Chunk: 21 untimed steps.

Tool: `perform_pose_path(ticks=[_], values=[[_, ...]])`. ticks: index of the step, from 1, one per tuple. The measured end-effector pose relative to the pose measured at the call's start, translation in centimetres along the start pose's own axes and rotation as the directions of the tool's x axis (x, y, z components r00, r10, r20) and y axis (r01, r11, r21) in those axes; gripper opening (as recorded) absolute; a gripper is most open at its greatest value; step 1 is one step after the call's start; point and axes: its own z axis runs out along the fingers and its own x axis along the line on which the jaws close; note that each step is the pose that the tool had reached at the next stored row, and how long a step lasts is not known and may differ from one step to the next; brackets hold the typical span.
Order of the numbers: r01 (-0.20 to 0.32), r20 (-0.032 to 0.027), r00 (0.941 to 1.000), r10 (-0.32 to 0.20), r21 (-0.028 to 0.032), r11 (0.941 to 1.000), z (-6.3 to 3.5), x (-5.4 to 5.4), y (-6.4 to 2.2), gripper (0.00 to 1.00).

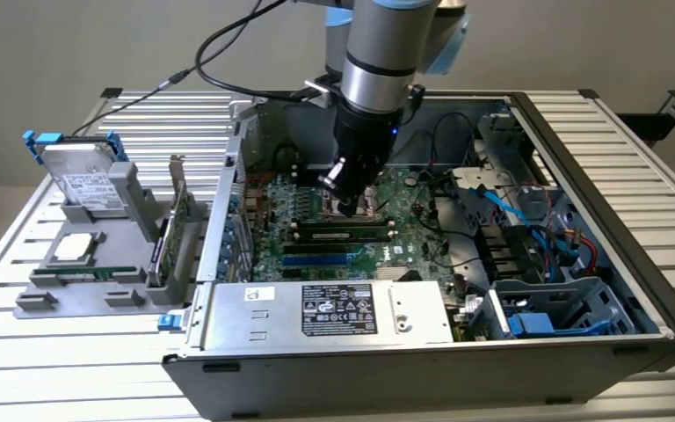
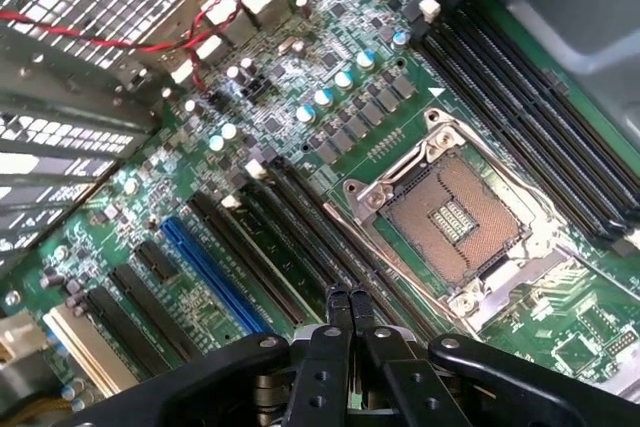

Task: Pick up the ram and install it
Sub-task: 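Press down the ram until it locks into place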

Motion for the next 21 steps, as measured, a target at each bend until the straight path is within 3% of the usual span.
perform_pose_path(ticks=[4, 9, 14, 21], values=[[-0.072, 0.004, 0.9974, 0.072, -0.0074, 0.9974, 0.04, 0.0, 0.0, 0.1], [-0.151, 0.0079, 0.9884, 0.151, -0.016, 0.9884, 0.04, 0.0, 0.0, 0.1], [-0.224, 0.0109, 0.9745, 0.224, -0.0243, 0.9743, 0.04, 0.0, 0.0, 0.1], [-0.323, 0.0142, 0.9461, 0.323, -0.0359, 0.9458, 0.04, 0.0, 0.0, 0.1]])
